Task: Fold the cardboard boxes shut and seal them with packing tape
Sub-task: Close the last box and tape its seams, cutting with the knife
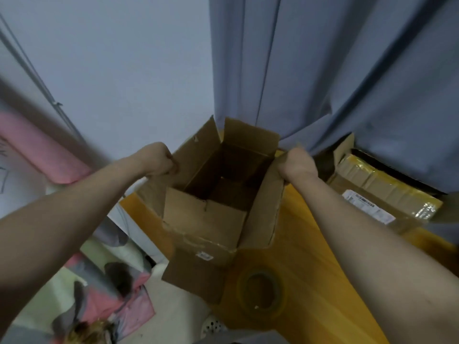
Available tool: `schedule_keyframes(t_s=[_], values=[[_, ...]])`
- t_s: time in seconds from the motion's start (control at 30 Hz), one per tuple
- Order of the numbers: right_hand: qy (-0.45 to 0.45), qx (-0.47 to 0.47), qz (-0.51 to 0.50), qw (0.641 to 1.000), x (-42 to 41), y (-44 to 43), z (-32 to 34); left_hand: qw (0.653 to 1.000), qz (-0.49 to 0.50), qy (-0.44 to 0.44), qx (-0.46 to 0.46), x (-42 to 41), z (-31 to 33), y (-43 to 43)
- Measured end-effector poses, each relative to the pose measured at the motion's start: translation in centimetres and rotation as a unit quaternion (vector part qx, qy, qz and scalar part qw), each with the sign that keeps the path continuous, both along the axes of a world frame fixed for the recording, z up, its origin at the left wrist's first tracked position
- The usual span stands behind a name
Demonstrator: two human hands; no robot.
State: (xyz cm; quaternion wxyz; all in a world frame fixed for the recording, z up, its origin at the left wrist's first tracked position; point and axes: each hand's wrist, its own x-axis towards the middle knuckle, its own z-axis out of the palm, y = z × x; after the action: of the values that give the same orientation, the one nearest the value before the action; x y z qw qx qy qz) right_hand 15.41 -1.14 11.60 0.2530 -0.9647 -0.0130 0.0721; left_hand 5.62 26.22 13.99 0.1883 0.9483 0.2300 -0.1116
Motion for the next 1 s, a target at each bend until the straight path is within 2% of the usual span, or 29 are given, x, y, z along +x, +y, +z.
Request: schedule_keyframes(t_s=[0.1,0.17,0.2,0.27,0.3,0.37,0.4,0.43,0.53,0.6,0.7,0.83,0.93,1.0], values=[[-0.005,0.017,0.013,1.000,0.3,1.7,-0.6,0.998,-0.021,0.010,0.051,0.0,-0.9,0.4],[0.000,0.007,0.022,1.000,1.0,2.4,-0.2,0.993,-0.059,-0.015,0.099,-0.6,-0.7,0.8],[0.004,-0.002,0.019,1.000,1.3,2.6,-0.1,0.988,-0.093,-0.053,0.114,-1.1,-0.4,0.9],[0.017,-0.027,0.010,0.999,1.3,2.9,-0.1,0.958,-0.222,-0.153,0.099,-2.5,0.6,0.5],[0.011,-0.055,0.010,0.998,1.3,3.0,-0.2,0.944,-0.287,-0.147,0.067,-3.4,1.3,0.0],[-0.016,-0.129,0.041,0.991,1.3,3.1,-0.1,0.946,-0.324,-0.014,0.012,-4.6,2.2,-1.4],[-0.025,-0.148,0.071,0.986,1.6,3.2,-0.1,0.943,-0.326,0.055,0.045,-4.9,1.9,-1.7],[-0.027,-0.156,0.101,0.982,2.0,3.3,0.1,0.935,-0.329,0.081,0.108,-4.9,1.5,-1.9],[-0.019,-0.195,0.175,0.965,3.1,3.9,0.6,0.911,-0.285,0.038,0.296,-4.8,-0.1,-2.6],[-0.015,-0.216,0.203,0.955,3.7,4.2,0.7,0.905,-0.210,0.027,0.369,-4.7,-1.0,-3.8],[-0.013,-0.190,0.214,0.958,4.2,4.4,0.5,0.920,-0.103,0.035,0.376,-4.8,-1.7,-5.2],[-0.032,-0.167,0.231,0.958,4.1,4.4,0.2,0.951,-0.054,0.006,0.306,-4.7,-2.7,-5.4],[-0.015,-0.196,0.207,0.958,3.4,4.6,-0.3,0.935,-0.082,-0.038,0.342,-4.9,-3.1,-6.1],[-0.016,-0.176,0.195,0.965,3.4,4.2,-0.8,0.914,-0.129,-0.076,0.378,-4.9,-3.5,-6.6]])
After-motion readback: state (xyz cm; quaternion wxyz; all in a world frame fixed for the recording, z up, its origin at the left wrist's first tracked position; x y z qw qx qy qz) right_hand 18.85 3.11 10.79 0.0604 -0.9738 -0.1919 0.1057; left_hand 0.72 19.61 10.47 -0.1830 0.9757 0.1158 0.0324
